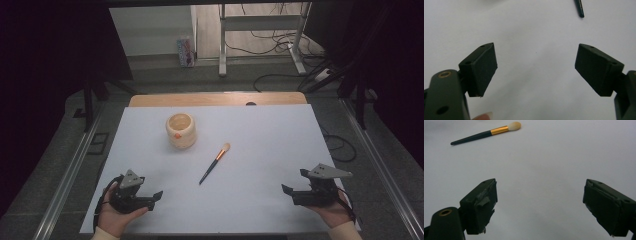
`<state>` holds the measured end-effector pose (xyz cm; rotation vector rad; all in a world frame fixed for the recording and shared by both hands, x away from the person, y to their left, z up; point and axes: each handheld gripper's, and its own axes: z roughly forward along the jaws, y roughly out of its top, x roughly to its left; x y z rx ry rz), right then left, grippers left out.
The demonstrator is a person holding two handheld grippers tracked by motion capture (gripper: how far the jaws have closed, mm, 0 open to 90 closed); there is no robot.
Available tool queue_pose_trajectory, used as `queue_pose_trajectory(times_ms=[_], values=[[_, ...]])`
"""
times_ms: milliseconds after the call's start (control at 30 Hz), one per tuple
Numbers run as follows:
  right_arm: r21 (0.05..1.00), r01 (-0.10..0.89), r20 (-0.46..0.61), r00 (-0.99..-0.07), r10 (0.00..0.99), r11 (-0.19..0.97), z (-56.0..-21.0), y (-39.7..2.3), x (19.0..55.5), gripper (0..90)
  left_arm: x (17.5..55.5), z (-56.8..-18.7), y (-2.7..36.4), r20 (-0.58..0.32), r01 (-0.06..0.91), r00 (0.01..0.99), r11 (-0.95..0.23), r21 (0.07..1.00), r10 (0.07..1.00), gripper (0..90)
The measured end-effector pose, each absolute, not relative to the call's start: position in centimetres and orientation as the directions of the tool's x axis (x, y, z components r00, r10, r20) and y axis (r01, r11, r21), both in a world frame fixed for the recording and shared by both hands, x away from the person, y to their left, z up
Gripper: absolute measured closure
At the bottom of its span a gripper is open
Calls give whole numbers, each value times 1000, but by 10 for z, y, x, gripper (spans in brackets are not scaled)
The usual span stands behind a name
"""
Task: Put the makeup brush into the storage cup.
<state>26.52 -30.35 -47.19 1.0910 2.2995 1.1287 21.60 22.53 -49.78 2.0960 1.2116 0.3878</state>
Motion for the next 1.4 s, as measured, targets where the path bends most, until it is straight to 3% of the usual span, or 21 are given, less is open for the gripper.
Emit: queue_pose_trajectory(times_ms=[1400], values=[[771,496,16,-642,767,399,-475,-304,271,124,219,-482,218,-110,698,490,-314,643,864,216]])
